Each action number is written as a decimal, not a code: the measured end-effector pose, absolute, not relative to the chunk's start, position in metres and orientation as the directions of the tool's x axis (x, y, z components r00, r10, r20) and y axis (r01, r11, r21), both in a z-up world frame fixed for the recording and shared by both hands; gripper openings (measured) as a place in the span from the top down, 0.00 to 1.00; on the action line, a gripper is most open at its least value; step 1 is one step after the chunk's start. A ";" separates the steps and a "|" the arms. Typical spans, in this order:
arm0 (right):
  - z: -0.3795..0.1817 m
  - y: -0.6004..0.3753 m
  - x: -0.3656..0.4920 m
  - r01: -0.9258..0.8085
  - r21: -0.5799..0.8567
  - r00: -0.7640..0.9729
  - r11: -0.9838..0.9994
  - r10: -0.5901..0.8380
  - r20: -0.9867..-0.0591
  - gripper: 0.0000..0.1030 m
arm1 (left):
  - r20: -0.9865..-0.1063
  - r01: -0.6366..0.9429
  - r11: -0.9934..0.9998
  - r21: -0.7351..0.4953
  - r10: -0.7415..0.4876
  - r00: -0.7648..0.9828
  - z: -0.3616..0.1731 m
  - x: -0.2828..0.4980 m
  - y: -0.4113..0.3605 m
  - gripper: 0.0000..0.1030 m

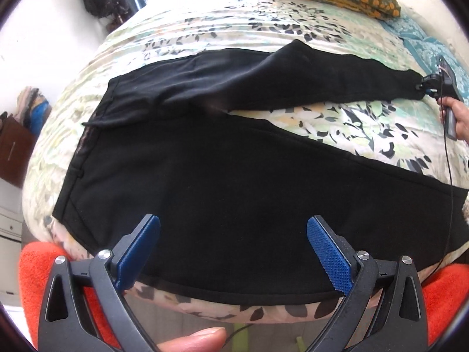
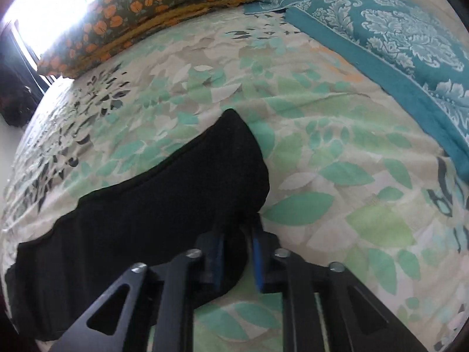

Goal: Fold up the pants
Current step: 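Drag the hem with the right gripper to lay the leg along the other leg, then release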

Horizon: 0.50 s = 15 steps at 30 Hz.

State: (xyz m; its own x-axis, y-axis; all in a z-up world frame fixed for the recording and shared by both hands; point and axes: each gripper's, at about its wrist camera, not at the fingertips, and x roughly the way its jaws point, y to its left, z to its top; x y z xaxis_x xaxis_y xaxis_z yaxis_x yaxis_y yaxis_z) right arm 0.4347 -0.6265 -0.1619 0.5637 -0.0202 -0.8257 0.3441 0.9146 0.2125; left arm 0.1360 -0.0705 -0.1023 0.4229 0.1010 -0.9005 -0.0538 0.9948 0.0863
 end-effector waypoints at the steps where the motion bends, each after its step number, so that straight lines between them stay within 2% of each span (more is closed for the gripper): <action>1: -0.158 -0.625 0.428 0.354 0.205 0.567 0.912 -0.035 -0.823 0.89 | -0.899 -0.046 0.996 0.080 0.092 0.428 -0.101 0.135 -0.073 0.02; 6: -0.138 -0.626 0.368 0.398 0.210 0.615 0.893 -0.090 -0.783 0.89 | -0.894 -0.020 0.998 0.056 0.059 0.443 -0.093 0.122 -0.079 0.02; 8: -0.143 -0.633 0.345 0.440 0.194 0.597 0.877 -0.125 -0.792 0.89 | -0.893 -0.011 0.998 0.056 0.055 0.448 -0.090 0.117 -0.081 0.02; 11: -0.168 -0.643 0.327 0.482 0.202 0.537 0.852 -0.105 -0.837 0.89 | -0.887 0.001 0.998 0.059 0.052 0.459 -0.084 0.108 -0.084 0.02; 15: -0.166 -0.635 0.319 0.484 0.165 0.536 0.859 -0.142 -0.832 0.88 | -0.873 0.005 0.998 0.069 0.058 0.484 -0.074 0.101 -0.084 0.02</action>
